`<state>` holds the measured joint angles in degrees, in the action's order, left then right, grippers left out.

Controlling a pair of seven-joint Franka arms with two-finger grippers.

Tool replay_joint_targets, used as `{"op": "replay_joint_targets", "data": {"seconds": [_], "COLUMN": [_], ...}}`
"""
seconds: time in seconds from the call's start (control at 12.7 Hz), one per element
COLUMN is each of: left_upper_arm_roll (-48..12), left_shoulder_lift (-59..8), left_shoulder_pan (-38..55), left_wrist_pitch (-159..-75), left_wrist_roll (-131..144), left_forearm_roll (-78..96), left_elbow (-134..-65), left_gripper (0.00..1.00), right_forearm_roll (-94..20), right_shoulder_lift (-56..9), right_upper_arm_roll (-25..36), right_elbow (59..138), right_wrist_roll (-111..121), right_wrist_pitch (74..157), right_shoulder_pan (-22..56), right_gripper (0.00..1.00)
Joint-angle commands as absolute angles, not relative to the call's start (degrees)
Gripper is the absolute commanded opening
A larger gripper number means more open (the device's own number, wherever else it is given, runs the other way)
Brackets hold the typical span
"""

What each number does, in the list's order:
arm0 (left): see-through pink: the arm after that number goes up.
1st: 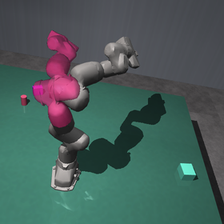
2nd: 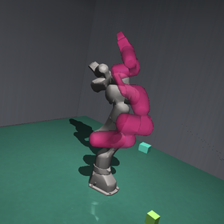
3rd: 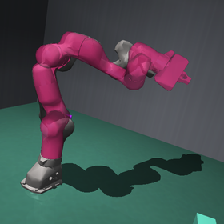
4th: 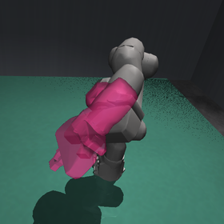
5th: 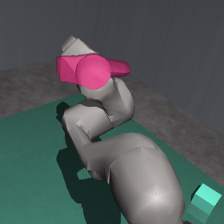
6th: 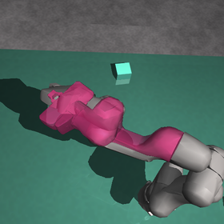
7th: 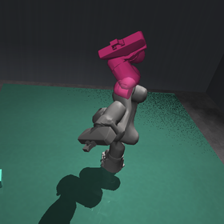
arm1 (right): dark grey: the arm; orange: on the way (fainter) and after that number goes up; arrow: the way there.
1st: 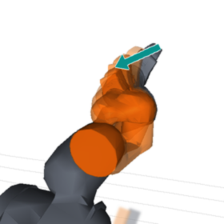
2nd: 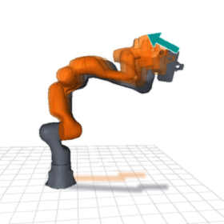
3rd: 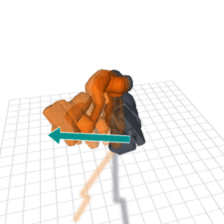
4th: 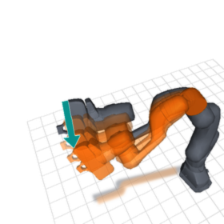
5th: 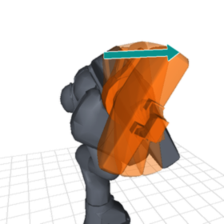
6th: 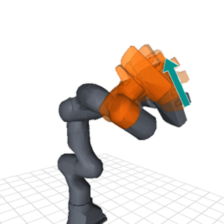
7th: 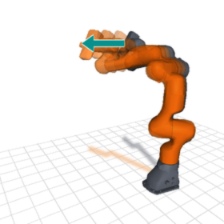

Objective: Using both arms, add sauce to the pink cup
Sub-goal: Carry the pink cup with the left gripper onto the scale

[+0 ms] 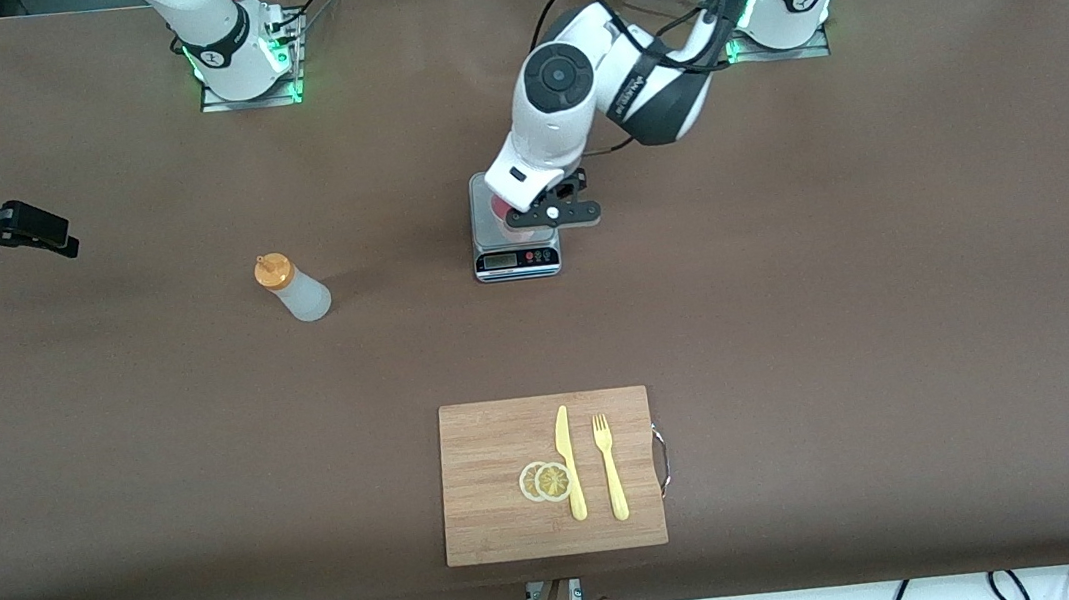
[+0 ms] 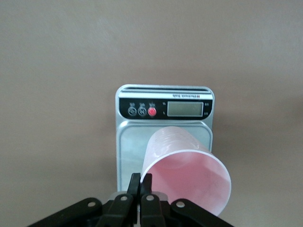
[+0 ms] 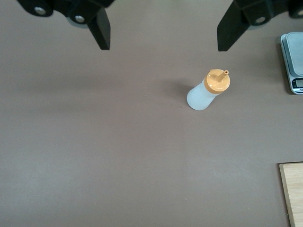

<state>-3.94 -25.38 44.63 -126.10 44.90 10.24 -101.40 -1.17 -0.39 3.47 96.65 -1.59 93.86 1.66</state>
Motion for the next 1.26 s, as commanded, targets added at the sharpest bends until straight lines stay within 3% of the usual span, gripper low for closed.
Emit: {"op": "replay_joint_targets", "data": {"seconds": [0.0,0.63,0.71,0.79,0.87,1.03,1.18], "left_upper_arm_roll": [-2.90,-3.96,-3.96,-3.96,-3.96,-3.87,-3.26], "left_shoulder_lift": [-24.61,-25.31,-25.57,-25.49,-24.97,-23.48,-22.42], "left_shoulder_pan": [46.49,47.11,47.11,46.94,46.59,45.36,43.52], "left_wrist_pitch": [-128.58,-130.16,-130.17,-129.90,-129.64,-128.50,-120.11], "left_wrist_roll": [45.79,45.70,45.70,45.70,44.92,44.74,44.56], "left_forearm_roll": [11.60,11.60,11.69,11.78,12.56,14.84,15.03], "left_elbow": [-104.59,-106.96,-106.96,-106.70,-106.26,-103.99,-98.12], "left_gripper": [0.00,0.00,0.04,0.63,1.00,1.00,1.00], "right_forearm_roll": [-1.23,-1.23,-1.32,-1.32,-1.32,-1.32,-1.23], "right_shoulder_lift": [-0.62,-0.70,-0.70,-0.70,-0.70,-0.70,-0.70], "right_upper_arm_roll": [3.08,3.08,3.08,3.08,3.08,3.08,3.08], "right_elbow": [95.62,95.62,95.62,95.62,95.62,95.62,95.62], "right_wrist_roll": [-2.02,-1.93,-1.93,-1.93,-1.93,-1.93,-1.93], "right_wrist_pitch": [93.08,93.08,93.08,92.99,92.99,92.99,93.25], "right_shoulder_pan": [1.32,1.32,1.32,1.32,1.32,1.32,1.32], "right_gripper": [1.00,1.00,1.00,1.00,1.00,1.00,1.00]}}
